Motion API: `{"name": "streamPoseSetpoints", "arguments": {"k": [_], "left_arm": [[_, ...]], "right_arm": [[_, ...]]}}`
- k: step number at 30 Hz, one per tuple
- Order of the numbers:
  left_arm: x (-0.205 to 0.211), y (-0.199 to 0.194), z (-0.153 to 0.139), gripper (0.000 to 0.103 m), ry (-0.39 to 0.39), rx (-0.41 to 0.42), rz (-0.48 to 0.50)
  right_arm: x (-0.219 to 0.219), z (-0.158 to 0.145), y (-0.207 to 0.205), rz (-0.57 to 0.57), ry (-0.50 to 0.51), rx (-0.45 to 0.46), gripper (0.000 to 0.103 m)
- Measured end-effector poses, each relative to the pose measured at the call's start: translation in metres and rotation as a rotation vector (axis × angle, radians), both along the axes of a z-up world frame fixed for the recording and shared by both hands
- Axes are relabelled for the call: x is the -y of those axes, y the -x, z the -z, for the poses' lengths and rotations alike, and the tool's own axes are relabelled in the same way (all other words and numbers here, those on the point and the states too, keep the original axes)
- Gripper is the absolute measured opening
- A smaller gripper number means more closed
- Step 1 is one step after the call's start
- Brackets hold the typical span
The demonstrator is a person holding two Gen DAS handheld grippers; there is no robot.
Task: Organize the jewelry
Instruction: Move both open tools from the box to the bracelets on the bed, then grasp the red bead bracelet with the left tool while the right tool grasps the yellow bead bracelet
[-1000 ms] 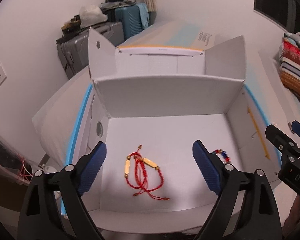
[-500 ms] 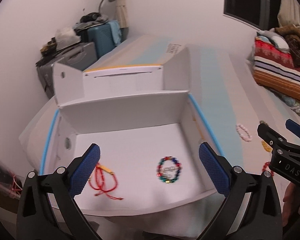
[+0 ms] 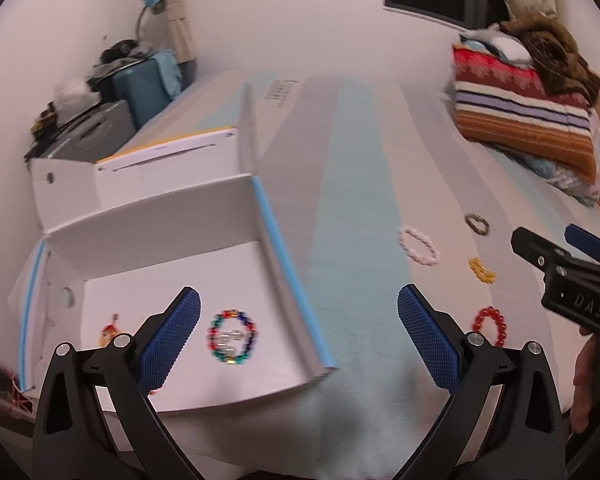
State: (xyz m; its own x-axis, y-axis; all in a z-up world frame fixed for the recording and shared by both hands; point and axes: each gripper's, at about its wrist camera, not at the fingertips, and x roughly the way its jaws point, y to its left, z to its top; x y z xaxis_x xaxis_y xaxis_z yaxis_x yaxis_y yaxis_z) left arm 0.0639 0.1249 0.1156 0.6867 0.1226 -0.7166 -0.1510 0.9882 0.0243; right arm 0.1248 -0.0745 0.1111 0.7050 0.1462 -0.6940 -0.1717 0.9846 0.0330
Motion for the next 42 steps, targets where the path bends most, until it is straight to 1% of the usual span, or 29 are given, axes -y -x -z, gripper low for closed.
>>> {"name": "streamPoseSetpoints", "arguments": {"k": [6, 14, 21, 28, 34, 40, 42], "left_arm": [[0.049, -0.017, 0.019, 0.097, -0.001, -0.034, 0.074], [0.113, -0.039, 0.06, 0.097, -0.009, -0.1, 0.166], [0.151, -0.054, 0.098, 0.097, 0.014, -0.144, 0.224], [0.171, -0.07, 0.134, 0.097, 0.02, -0.184, 0.243], [0.18, -0.08, 0.159, 0.097, 0.011, -0.207, 0.248], [0.18, -0.086, 0.176, 0.097, 0.03, -0.21, 0.234], [0.18, -0.087, 0.179, 0.096, 0.028, -0.206, 0.231]], "right_arm": [[0.04, 0.016, -0.016, 0.031, -0.01, -0.026, 0.095], [0.08, 0.048, -0.038, 0.052, -0.018, -0.063, 0.095], [0.101, 0.081, -0.055, 0.072, -0.022, -0.1, 0.095], [0.112, 0.115, -0.077, 0.08, -0.024, -0.151, 0.095], [0.111, 0.135, -0.09, 0.068, -0.005, -0.18, 0.093], [0.107, 0.158, -0.105, 0.05, 0.019, -0.227, 0.086], [0.104, 0.166, -0.109, 0.039, 0.024, -0.252, 0.078]]}}
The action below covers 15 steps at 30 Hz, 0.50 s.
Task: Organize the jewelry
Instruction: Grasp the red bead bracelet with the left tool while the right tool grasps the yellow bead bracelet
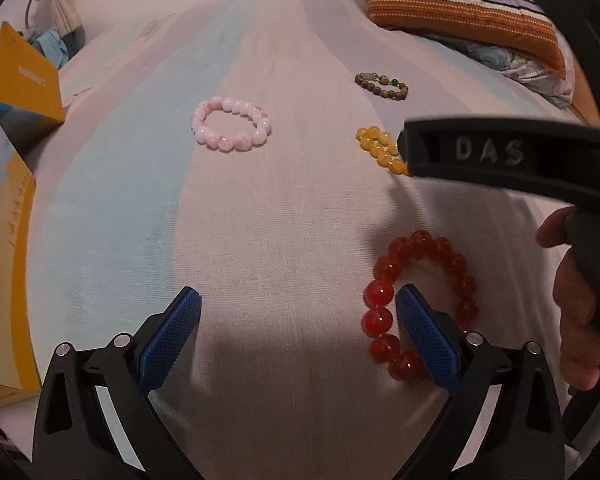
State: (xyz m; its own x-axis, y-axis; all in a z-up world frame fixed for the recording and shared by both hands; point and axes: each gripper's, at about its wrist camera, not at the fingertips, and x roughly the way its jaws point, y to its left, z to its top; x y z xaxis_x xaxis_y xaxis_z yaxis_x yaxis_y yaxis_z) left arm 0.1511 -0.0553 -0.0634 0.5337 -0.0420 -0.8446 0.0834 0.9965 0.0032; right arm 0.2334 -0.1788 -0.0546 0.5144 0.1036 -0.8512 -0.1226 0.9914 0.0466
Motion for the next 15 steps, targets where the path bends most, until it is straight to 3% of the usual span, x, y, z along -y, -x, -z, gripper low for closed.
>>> {"name": "streamPoseSetpoints", "arguments": {"k": [7, 15], "left_arm": [[0.0, 0.002, 0.002, 0.085, -0.017, 0.016, 0.006], [-0.001, 0.006, -0.003, 0.051, -0.019, 0.011, 0.017]], "right_arm": [[-0.008, 0.01, -0.005, -0.024, 0.007, -0.02, 0.061], [-0.014, 0.011, -0.006, -0.037, -0.005, -0.014, 0.033]]}}
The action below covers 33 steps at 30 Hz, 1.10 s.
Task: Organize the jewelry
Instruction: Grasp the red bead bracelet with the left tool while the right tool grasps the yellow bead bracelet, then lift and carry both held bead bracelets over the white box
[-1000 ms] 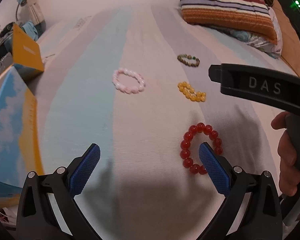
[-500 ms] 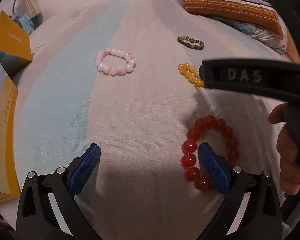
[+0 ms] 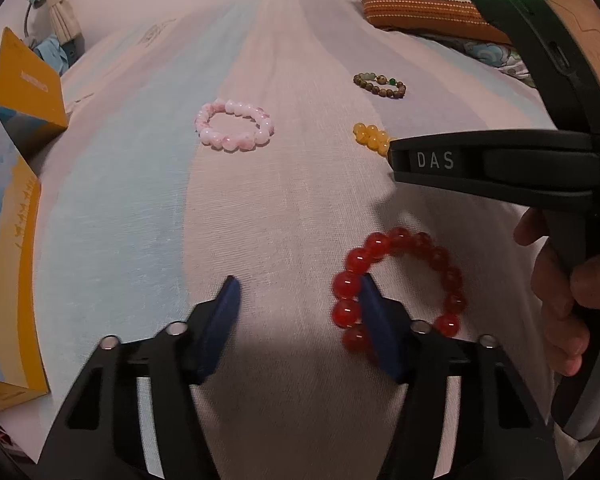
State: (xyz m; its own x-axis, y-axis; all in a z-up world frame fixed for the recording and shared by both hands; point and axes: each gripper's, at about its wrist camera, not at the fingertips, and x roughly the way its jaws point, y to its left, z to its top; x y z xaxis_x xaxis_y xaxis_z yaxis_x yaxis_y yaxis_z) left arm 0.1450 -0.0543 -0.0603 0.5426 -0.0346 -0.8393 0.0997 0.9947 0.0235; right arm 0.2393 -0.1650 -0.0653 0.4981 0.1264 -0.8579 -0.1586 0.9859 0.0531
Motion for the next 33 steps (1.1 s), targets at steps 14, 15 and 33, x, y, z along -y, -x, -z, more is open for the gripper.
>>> {"name": "streamPoseSetpoints", "arguments": {"k": [14, 15, 33], "left_arm": [[-0.007, 0.007, -0.012, 0.013, 0.05, -0.01, 0.043], [-0.007, 0.008, -0.014, 0.013, 0.058, -0.009, 0.047], [-0.01, 0.018, -0.035, 0.013, 0.084, 0.028, 0.054]], "right_arm": [[0.009, -0.012, 0.011, 0.004, -0.068, 0.022, 0.009], [0.009, -0.014, 0.012, 0.003, -0.071, 0.026, 0.009], [0.016, -0.042, 0.027, 0.002, -0.099, 0.087, 0.009]]}}
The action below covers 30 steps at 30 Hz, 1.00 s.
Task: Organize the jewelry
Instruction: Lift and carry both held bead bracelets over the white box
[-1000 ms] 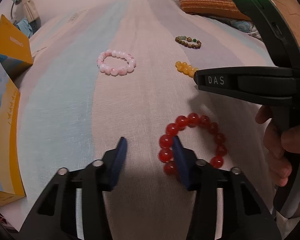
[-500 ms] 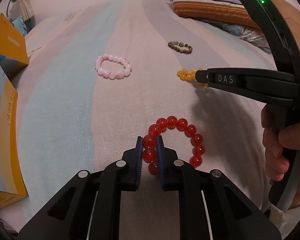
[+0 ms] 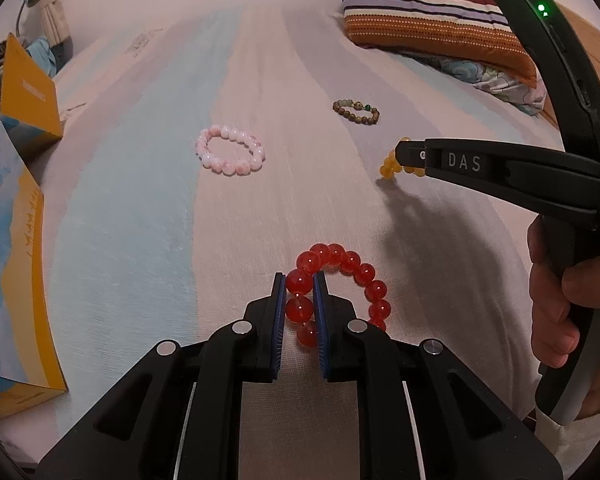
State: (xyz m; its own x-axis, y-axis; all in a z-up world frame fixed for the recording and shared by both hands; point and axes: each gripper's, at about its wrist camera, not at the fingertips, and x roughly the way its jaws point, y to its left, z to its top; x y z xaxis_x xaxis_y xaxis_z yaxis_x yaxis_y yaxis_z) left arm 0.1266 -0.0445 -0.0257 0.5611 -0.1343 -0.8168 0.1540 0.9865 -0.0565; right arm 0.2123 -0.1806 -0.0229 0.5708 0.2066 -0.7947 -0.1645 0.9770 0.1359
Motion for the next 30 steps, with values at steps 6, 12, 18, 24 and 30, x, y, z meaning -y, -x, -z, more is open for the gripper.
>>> {"name": "streamPoseSetpoints", "arguments": {"k": [6, 12, 18, 24, 30], "left_arm": [[0.0, 0.003, -0.003, 0.013, -0.005, 0.007, 0.001], [0.0, 0.006, -0.011, 0.013, -0.012, 0.015, -0.002], [-0.001, 0.003, -0.019, 0.013, -0.017, 0.012, -0.017], [-0.006, 0.003, -0.029, 0.013, -0.016, 0.017, -0.033], [-0.015, 0.008, -0.049, 0.013, -0.028, 0.03, -0.039]], "right_arm": [[0.001, -0.007, 0.004, 0.004, -0.01, 0.011, 0.009], [-0.002, -0.017, 0.01, 0.002, -0.012, 0.016, 0.009], [-0.003, -0.025, 0.013, 0.009, -0.009, 0.018, 0.009], [-0.006, -0.034, 0.021, 0.018, 0.0, 0.024, 0.009], [-0.01, -0.051, 0.031, 0.028, 0.005, 0.044, 0.009]]}}
